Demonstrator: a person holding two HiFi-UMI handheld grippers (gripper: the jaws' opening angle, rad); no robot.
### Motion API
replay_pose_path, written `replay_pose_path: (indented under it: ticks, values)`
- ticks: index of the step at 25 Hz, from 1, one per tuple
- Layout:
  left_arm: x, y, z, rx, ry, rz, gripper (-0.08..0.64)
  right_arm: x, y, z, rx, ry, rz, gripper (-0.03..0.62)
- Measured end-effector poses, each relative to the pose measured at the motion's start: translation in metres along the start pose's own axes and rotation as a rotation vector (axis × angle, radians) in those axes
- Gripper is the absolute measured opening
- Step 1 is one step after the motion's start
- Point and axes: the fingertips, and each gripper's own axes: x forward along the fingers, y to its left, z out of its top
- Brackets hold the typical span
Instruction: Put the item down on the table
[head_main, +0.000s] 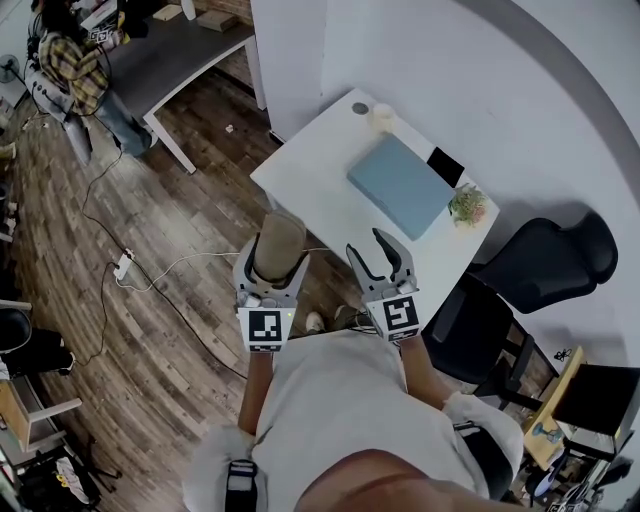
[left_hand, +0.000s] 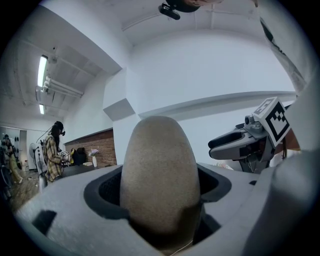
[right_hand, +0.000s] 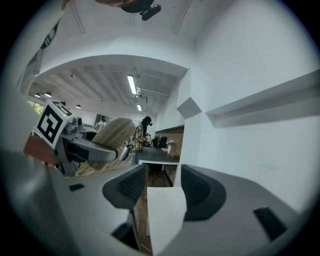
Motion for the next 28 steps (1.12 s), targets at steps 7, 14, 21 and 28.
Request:
replay_pose_path:
  ticks: [7, 14, 21, 28]
  values:
    - [0.033, 0.005, -0.013, 0.0, 0.02, -0.025, 0.396, 0.021, -0.021, -0.015, 0.006, 0.02, -0.014, 0.225]
    - [0.069, 0.021, -0.027, -0.005, 0.054, -0.027, 0.396, 0.065, -0.037, -0.019, 0.011, 0.019, 0.019, 0.225]
    - [0.114, 0.034, -0.036, -0.001, 0.099, -0.036, 0.396, 0.102, -0.066, -0.026, 0.036, 0.034, 0.042, 0.225]
    - [0.156, 0.025, -0.055, 0.02, 0.178, -0.083, 0.396, 0.123, -0.095, -0.048, 0.073, 0.071, 0.068, 0.225]
